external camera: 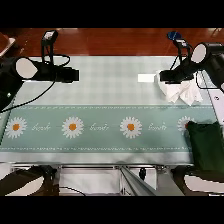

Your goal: Fold the shirts.

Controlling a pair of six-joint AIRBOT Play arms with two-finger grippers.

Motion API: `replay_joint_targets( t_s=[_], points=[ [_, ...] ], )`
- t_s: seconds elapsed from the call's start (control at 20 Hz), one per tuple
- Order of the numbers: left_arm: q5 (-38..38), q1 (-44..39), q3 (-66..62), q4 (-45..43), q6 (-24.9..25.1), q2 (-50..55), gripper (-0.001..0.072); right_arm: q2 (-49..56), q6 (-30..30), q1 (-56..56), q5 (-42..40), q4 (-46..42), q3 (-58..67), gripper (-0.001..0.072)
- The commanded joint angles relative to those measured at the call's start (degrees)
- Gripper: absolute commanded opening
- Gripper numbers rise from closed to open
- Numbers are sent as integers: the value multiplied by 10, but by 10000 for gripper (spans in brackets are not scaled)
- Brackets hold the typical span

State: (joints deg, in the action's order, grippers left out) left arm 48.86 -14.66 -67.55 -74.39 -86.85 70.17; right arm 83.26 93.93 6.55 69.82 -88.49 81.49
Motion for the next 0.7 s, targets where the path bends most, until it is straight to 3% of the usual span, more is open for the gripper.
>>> replay_joint_targets(
  t_s=[0.0, 0.65],
  points=[
    [0, 0, 0, 0, 0, 0, 20, 0, 0, 1, 0, 0, 0, 22],
    [-7, 0, 0, 0, 0, 1, 20, 0, 0, 1, 0, 0, 0, 22]
  ],
)
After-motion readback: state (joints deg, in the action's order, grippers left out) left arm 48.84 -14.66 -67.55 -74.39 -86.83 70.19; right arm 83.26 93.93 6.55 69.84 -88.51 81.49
